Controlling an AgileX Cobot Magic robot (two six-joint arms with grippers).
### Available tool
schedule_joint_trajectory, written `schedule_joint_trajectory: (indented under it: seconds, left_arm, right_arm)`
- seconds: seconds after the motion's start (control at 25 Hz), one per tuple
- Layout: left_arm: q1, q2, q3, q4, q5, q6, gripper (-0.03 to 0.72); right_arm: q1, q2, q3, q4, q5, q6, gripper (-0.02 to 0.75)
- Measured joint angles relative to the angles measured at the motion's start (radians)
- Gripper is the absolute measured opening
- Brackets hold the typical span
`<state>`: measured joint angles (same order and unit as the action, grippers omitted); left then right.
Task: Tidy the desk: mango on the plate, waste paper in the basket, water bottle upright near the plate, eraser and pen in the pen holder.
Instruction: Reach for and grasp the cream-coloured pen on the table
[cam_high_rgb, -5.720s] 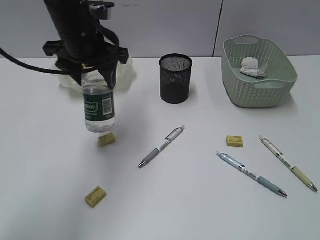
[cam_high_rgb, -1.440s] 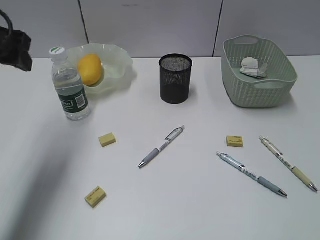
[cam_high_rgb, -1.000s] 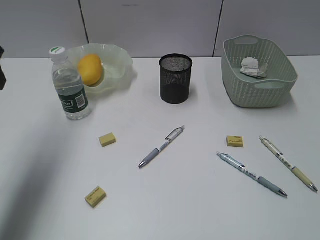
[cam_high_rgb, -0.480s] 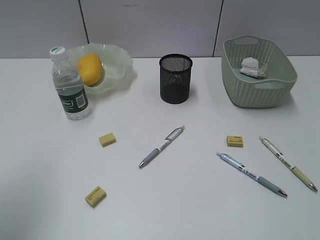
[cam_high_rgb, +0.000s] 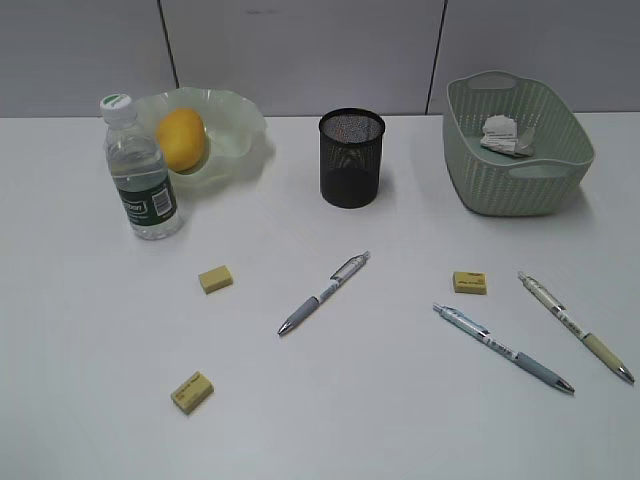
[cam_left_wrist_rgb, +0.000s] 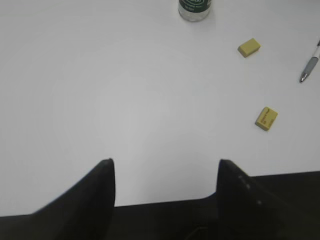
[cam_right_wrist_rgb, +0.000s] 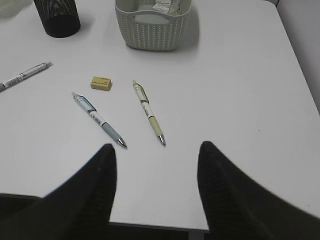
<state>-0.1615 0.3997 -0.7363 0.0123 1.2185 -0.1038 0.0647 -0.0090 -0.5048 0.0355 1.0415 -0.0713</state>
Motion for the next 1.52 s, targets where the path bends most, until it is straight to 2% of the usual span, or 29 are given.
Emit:
schedule_joint_trajectory:
  seconds: [0.16,0.28,0.6,0.72,1.12,1.28,1.52]
  left_arm:
    - [0.001,-0.115,0.078,0.000,-0.026,0.000,0.477]
    - [0.026,-0.176,0.124,0.000,-0.058,0.000,0.476]
    - [0.188,-0.279,0.206,-0.001,-0.140,0.024,0.468]
    - [0.213,-0.313,0.208,-0.012,-0.145,0.061,0.453]
    - [0.176,-0.406,0.209,-0.025,-0.147,0.079,0.326]
    - [0.117,-0.408,0.209,-0.025,-0.147,0.079,0.313]
    - [0.111,-0.408,0.209,-0.026,-0.147,0.079,0.312]
  right_arm:
    - [0.000,0.000,0.000,0.000,0.000,0.000,0.421]
    - [0.000,0.000,0.000,0.000,0.000,0.000,0.421]
    - [0.000,0.000,0.000,0.000,0.000,0.000,0.421]
    - [0.000,0.000,0.000,0.000,0.000,0.000,0.421]
    - [0.000,0.000,0.000,0.000,0.000,0.000,0.421]
    - [0.000,0.000,0.000,0.000,0.000,0.000,0.421]
    - [0.000,0.000,0.000,0.000,-0.001,0.000,0.421]
